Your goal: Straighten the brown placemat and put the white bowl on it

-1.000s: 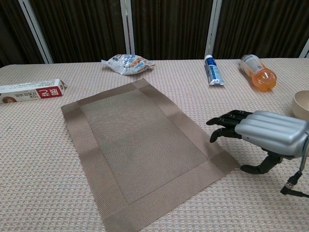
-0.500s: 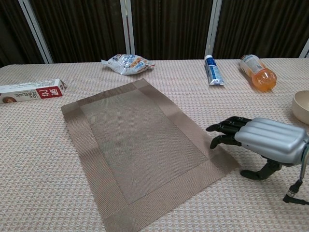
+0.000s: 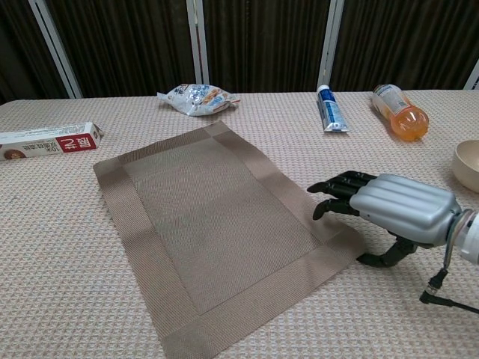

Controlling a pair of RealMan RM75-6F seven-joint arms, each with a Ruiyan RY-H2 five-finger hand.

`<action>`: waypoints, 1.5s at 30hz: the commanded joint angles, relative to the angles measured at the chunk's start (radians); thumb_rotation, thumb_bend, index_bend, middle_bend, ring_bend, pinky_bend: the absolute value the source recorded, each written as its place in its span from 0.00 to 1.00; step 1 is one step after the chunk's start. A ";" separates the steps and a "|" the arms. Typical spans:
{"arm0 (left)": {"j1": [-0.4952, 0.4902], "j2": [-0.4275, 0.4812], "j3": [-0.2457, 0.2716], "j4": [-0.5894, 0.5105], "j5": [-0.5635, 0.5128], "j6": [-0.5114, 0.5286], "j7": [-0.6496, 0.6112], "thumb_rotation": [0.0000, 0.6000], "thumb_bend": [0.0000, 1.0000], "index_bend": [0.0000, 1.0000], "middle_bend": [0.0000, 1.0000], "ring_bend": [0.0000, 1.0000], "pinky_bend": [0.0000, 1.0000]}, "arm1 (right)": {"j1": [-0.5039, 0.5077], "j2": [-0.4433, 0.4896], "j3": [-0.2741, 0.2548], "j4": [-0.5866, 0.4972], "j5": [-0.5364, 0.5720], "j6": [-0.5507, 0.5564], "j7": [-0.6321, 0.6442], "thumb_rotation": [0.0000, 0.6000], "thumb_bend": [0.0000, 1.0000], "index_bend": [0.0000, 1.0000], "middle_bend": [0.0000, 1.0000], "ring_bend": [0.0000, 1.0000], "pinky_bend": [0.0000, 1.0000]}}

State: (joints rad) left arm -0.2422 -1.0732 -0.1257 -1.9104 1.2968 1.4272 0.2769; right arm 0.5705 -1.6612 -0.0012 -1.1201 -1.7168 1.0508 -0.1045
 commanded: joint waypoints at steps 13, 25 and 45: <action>0.000 -0.001 0.004 0.002 0.003 -0.012 -0.002 1.00 0.00 0.00 0.00 0.00 0.00 | 0.004 -0.034 -0.005 0.049 -0.026 0.111 0.085 1.00 0.50 0.56 0.06 0.00 0.00; 0.005 -0.001 0.011 -0.008 0.015 -0.010 0.000 1.00 0.00 0.00 0.00 0.00 0.00 | -0.034 -0.002 -0.080 0.064 -0.109 0.256 0.169 1.00 0.50 0.74 0.10 0.00 0.00; 0.010 0.006 0.016 -0.020 0.038 -0.012 -0.013 1.00 0.00 0.00 0.00 0.00 0.00 | -0.026 0.273 -0.107 0.115 -0.284 0.481 -0.022 1.00 0.50 0.76 0.11 0.00 0.00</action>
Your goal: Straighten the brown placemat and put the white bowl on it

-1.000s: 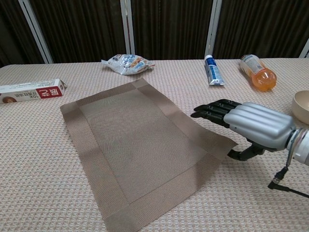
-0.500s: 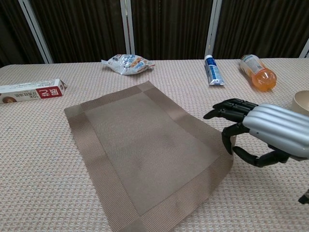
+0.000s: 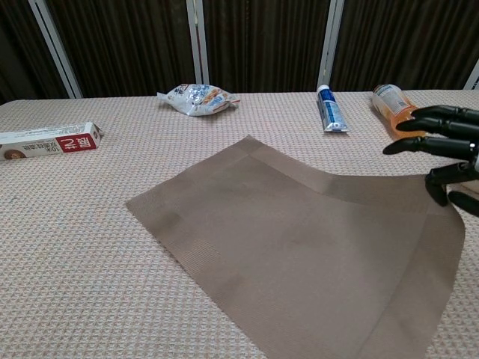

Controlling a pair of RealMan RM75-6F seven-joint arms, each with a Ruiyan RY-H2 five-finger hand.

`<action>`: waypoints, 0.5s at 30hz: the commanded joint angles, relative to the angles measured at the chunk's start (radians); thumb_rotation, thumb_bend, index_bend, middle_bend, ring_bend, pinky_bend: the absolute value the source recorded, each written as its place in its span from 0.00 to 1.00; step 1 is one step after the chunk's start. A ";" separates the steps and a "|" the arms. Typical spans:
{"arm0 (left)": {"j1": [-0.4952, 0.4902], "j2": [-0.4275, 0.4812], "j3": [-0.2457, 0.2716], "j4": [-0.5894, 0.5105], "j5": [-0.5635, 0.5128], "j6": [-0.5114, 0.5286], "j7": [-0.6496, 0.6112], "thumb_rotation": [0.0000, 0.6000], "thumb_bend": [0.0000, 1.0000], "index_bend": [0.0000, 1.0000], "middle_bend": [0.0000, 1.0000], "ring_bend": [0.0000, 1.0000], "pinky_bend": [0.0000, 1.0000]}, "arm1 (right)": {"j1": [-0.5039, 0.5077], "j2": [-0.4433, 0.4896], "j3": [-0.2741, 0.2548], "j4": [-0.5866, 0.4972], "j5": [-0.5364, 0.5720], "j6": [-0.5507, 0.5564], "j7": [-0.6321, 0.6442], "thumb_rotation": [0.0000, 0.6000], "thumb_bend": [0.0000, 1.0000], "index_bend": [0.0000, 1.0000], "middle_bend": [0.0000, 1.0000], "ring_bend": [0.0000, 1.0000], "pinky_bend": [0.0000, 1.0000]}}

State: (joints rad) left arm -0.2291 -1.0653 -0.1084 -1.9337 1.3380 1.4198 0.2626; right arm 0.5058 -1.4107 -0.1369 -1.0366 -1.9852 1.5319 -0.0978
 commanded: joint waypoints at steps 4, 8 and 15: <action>-0.009 -0.007 -0.004 0.011 -0.016 -0.018 0.006 1.00 0.00 0.00 0.00 0.00 0.00 | 0.117 0.024 0.079 0.097 -0.013 -0.046 -0.039 1.00 0.49 0.76 0.13 0.00 0.00; -0.012 -0.010 -0.008 0.022 -0.031 -0.025 0.008 1.00 0.00 0.00 0.00 0.00 0.00 | 0.204 0.009 0.103 0.209 -0.024 -0.119 -0.048 1.00 0.48 0.76 0.14 0.00 0.00; -0.016 -0.014 -0.015 0.038 -0.058 -0.037 0.007 1.00 0.00 0.00 0.00 0.00 0.00 | 0.287 -0.051 0.117 0.373 -0.022 -0.178 -0.037 1.00 0.43 0.69 0.13 0.00 0.00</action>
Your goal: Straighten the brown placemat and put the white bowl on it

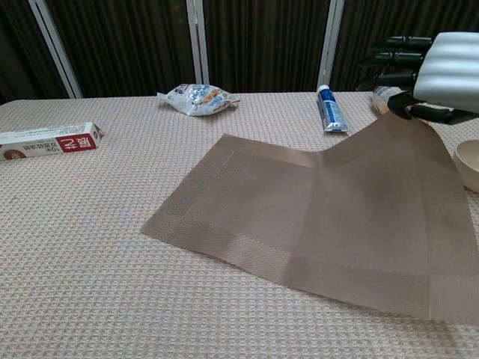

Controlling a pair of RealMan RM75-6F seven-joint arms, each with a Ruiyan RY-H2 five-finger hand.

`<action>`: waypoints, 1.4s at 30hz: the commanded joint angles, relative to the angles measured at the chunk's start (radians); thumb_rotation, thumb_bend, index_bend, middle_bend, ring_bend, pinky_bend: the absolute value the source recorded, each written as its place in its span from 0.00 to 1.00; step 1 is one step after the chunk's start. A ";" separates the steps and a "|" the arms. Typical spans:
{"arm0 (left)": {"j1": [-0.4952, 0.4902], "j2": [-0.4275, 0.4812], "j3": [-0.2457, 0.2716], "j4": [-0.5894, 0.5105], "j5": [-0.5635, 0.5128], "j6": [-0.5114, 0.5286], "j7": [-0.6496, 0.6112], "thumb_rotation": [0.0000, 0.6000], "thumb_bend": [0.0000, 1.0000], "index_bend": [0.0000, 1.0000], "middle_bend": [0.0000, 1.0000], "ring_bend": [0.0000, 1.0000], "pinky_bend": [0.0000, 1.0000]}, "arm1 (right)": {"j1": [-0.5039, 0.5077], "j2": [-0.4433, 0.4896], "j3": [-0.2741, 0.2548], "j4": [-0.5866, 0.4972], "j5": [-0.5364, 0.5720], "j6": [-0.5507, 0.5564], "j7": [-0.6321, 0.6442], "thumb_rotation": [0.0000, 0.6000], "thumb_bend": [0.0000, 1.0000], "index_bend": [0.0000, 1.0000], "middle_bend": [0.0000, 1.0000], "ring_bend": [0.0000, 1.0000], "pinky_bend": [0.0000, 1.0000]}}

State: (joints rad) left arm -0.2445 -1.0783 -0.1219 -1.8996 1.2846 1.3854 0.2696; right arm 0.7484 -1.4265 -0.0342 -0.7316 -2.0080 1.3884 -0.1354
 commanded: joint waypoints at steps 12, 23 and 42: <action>-0.013 -0.006 0.019 0.033 0.026 -0.034 -0.001 1.00 0.00 0.00 0.00 0.00 0.00 | -0.029 -0.093 0.119 0.094 0.187 0.020 0.045 1.00 0.00 0.00 0.00 0.00 0.00; -0.099 -0.086 0.068 0.247 0.255 -0.126 -0.195 1.00 0.00 0.01 0.00 0.00 0.00 | -0.341 0.183 0.176 -0.547 0.518 0.052 0.104 1.00 0.00 0.00 0.00 0.00 0.00; -0.322 -0.382 0.069 0.507 0.357 -0.372 -0.226 1.00 0.08 0.22 0.00 0.00 0.00 | -0.597 0.266 0.053 -1.005 0.581 0.185 0.009 1.00 0.00 0.00 0.00 0.00 0.00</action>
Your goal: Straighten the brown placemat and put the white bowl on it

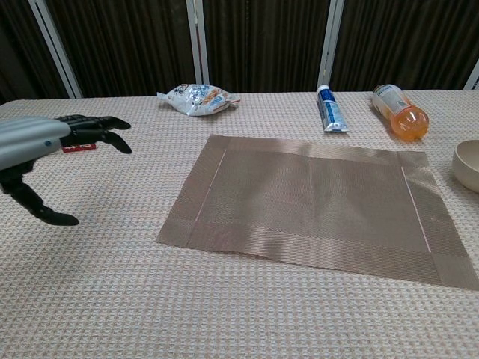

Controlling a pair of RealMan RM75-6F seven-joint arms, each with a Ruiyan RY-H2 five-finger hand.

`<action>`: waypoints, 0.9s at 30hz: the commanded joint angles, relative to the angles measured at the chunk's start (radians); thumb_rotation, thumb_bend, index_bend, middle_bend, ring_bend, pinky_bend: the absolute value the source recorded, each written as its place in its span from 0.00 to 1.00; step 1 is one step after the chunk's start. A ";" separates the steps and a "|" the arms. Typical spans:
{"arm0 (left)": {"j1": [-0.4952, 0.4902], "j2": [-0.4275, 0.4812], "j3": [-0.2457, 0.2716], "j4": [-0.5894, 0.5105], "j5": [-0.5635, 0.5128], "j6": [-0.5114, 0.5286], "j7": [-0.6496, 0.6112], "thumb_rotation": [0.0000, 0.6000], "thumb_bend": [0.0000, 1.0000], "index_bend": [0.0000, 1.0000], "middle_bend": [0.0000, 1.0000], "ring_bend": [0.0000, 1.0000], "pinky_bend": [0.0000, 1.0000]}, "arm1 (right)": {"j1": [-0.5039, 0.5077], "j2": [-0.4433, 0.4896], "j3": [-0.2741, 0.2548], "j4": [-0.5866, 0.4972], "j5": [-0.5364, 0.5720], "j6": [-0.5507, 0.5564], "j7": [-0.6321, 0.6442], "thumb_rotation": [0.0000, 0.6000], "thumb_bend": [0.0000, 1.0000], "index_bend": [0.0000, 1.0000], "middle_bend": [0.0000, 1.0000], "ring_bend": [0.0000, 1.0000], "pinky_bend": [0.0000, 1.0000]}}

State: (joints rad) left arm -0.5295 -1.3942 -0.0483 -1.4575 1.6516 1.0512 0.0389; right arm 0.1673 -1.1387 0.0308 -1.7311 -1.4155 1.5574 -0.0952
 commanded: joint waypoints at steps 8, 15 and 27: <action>-0.068 -0.184 0.012 0.243 0.025 -0.013 -0.007 1.00 0.14 0.26 0.00 0.00 0.00 | -0.024 -0.035 0.006 0.012 0.001 0.005 -0.041 1.00 0.00 0.00 0.00 0.00 0.00; -0.095 -0.267 0.017 0.347 0.021 -0.020 -0.069 1.00 0.14 0.26 0.00 0.00 0.00 | -0.025 -0.027 0.023 0.015 0.013 -0.016 -0.012 1.00 0.00 0.00 0.00 0.00 0.00; -0.141 -0.348 0.017 0.427 0.028 -0.024 -0.091 1.00 0.14 0.26 0.00 0.00 0.00 | -0.031 -0.022 0.040 0.016 0.016 -0.023 -0.004 1.00 0.00 0.00 0.00 0.00 0.00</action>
State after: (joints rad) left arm -0.6681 -1.7395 -0.0320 -1.0328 1.6790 1.0298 -0.0545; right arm 0.1371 -1.1605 0.0696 -1.7148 -1.3995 1.5340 -0.0996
